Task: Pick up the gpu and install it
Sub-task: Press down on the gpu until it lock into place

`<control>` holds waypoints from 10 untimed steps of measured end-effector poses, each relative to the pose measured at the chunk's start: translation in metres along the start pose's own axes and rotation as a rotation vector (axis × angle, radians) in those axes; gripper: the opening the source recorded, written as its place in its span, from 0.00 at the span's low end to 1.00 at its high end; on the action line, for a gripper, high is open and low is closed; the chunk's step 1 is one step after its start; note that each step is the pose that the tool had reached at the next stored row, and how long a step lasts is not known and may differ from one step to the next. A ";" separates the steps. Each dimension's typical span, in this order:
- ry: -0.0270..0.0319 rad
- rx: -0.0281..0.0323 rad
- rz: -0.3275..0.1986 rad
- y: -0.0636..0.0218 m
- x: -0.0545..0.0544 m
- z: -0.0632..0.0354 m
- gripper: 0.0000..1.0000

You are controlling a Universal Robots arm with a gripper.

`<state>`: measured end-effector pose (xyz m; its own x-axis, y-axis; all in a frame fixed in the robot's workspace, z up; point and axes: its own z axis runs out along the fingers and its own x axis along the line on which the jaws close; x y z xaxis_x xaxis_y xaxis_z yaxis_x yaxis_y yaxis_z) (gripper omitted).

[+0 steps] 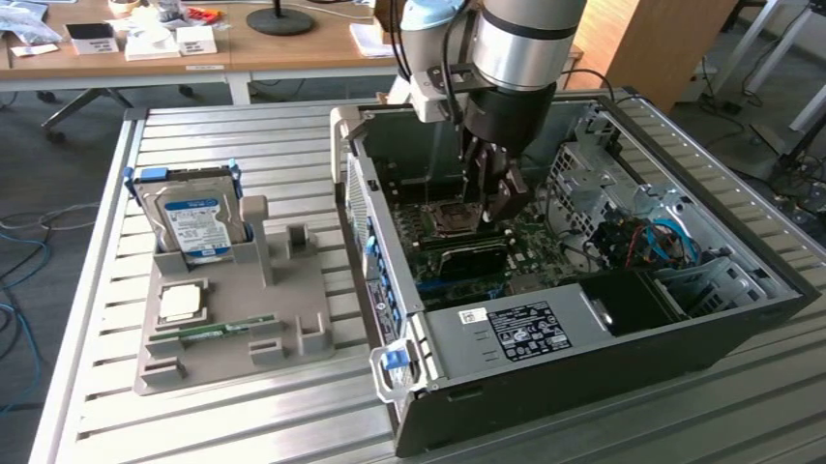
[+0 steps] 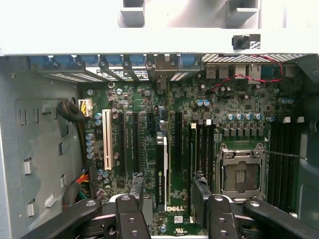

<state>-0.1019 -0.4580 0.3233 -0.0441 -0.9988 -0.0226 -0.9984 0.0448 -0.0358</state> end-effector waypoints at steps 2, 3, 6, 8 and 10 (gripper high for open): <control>0.0001 0.0000 0.000 0.0000 0.000 0.0000 0.52; 0.0000 0.0000 0.000 0.0000 0.000 0.0000 0.52; 0.0000 0.0000 0.000 0.0000 0.000 0.0000 0.50; 0.0000 -0.0001 0.000 0.0000 0.000 0.0000 0.44; 0.0001 0.0000 0.000 0.0000 0.000 0.0000 0.33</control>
<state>-0.1019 -0.4580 0.3233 -0.0441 -0.9988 -0.0225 -0.9984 0.0449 -0.0357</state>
